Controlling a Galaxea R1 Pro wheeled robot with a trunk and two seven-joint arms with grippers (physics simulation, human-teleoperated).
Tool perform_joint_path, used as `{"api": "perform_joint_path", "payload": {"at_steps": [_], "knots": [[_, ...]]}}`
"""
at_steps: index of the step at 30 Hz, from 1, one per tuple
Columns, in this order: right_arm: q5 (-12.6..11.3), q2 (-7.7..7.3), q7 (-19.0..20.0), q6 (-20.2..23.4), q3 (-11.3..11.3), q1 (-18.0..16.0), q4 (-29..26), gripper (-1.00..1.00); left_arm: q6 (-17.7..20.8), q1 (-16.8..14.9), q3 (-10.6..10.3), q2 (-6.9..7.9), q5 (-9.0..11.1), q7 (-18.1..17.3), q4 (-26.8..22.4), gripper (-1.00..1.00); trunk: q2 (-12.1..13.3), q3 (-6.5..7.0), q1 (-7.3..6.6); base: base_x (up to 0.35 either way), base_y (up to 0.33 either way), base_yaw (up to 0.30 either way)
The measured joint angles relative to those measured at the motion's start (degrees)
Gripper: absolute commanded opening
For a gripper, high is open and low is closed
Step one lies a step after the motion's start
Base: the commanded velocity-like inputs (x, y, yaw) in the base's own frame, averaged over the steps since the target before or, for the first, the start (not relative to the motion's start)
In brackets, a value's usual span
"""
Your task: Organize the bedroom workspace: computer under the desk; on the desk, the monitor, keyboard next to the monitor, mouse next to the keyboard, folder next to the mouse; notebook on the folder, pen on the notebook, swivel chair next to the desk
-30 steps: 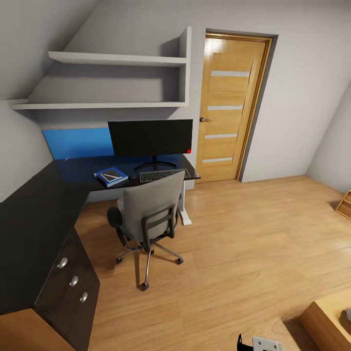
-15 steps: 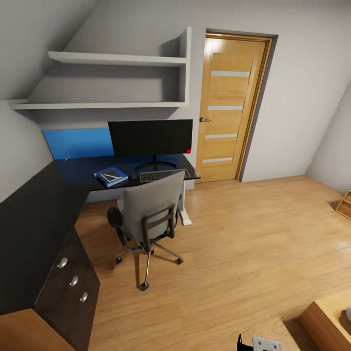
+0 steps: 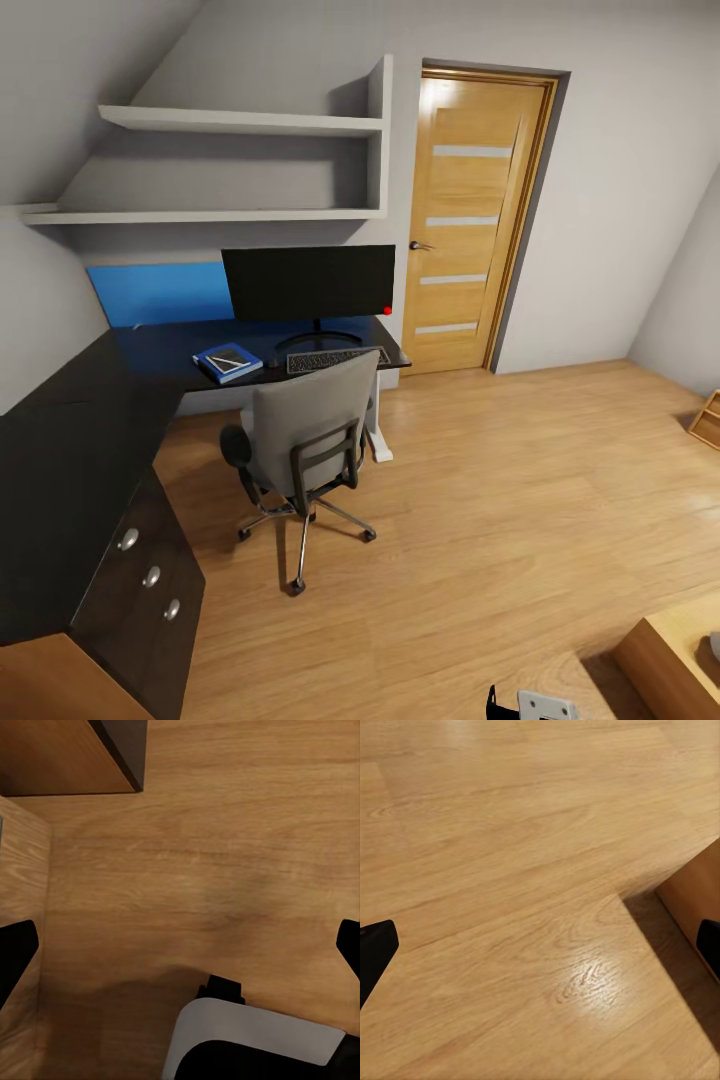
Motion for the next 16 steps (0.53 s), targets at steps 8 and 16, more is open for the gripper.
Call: {"api": "perform_joint_path", "payload": {"at_steps": [8,16], "knots": [[0.0,0.0,0.0,0.0,0.0,0.0,0.0,1.0,0.0,0.0,0.0,-0.01,0.0,0.0,0.0,1.0,0.0,0.0,0.0,0.0,0.0,0.0],[0.0,0.0,0.0,0.0,0.0,0.0,0.0,1.0,0.0,0.0,0.0,-0.01,0.0,0.0,0.0,1.0,0.0,0.0,0.0,0.0,0.0,0.0]]}}
